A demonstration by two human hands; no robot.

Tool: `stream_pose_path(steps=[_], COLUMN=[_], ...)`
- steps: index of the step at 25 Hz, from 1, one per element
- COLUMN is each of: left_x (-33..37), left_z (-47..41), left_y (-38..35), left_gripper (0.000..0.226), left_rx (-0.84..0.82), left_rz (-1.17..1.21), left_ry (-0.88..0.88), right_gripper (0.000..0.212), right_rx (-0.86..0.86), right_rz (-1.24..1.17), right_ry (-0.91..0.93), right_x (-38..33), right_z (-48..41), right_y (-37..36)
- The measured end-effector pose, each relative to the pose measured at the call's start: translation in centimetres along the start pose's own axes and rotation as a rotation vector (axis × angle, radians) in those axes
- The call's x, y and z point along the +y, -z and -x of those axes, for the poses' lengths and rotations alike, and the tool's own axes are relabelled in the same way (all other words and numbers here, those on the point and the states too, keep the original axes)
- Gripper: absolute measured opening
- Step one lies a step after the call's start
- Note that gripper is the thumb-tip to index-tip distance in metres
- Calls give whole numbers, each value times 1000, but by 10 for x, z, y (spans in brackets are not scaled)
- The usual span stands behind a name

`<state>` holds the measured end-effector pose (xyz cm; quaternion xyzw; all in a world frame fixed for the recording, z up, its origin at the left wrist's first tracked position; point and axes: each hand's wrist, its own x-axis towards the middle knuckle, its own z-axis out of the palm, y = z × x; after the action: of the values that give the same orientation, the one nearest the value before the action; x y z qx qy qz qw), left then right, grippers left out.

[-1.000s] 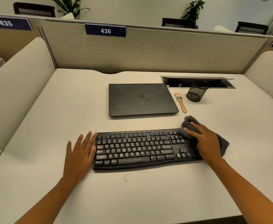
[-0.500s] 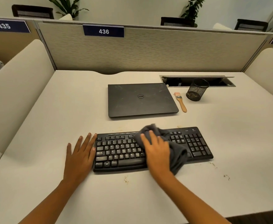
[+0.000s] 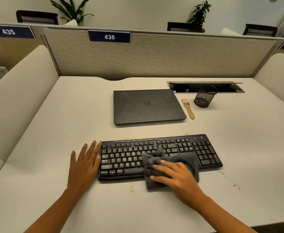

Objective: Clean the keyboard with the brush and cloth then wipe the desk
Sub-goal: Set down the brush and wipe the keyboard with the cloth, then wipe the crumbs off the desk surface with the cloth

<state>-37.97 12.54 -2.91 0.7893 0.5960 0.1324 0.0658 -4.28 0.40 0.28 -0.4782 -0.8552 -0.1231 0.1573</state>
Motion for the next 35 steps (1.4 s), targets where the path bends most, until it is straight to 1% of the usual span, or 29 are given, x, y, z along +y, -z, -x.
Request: stream_pose_path(steps=[2,3,5,6,7,9,10,11,12,13,14,15,16,17,18,21,23,26,31,35], left_x=[-1,-1,-2,-1,2,13,22,34,48,63,79,96,112,127,140,173,189,205,223,221], left_z=[0,0,0,-1,-2,-7,-9,-12,-14,-16,-18,-21,-24,-29,-33,-46,-55,-66,-77,-78], left_y=[-1,-2,-2,0,4,15,22,27,32,34,33,30,27,22,18,6,-2,-9,-17,-17], left_gripper=[66,67,70,70,66,59,60,66,73,80,87,95,102,108,114,125,129,135,145,141], left_rx=[-5,-7,-9,-18,-38,-47,-24,5,19,15,-14,-70,-131,-185,-226,-329,-404,-480,-541,-464], left_rz=[-3,-4,7,28,69,254,355,403,394,361,325,287,238,180,125,-19,-108,-182,-244,-212], left_ry=[3,2,-2,6,31,104,115,84,18,-64,-144,-210,-267,-320,-372,-505,-552,-573,-572,-594], right_gripper=[39,47,69,75,74,56,48,43,41,40,45,52,57,59,60,62,69,70,69,68], right_rx=[18,7,-62,-67,-36,116,192,253,279,246,141,-14,-149,-215,-223,-169,-136,-104,-111,-102], right_rz=[46,68,94,101,113,175,217,271,332,378,382,337,255,185,161,202,153,128,106,56], right_ry=[-102,-164,-300,-357,-402,-497,-569,-656,-759,-880,-1023,-1159,-1246,-1270,-1256,-1192,-1177,-1195,-1171,-1156], right_x=[31,45,65,72,76,79,78,77,78,81,87,94,100,104,107,115,118,124,142,157], right_z=[31,44,61,66,68,68,67,67,69,73,79,87,96,106,114,134,141,139,138,135], right_y=[15,23,39,43,48,57,64,71,76,79,79,75,69,63,57,47,40,36,32,28])
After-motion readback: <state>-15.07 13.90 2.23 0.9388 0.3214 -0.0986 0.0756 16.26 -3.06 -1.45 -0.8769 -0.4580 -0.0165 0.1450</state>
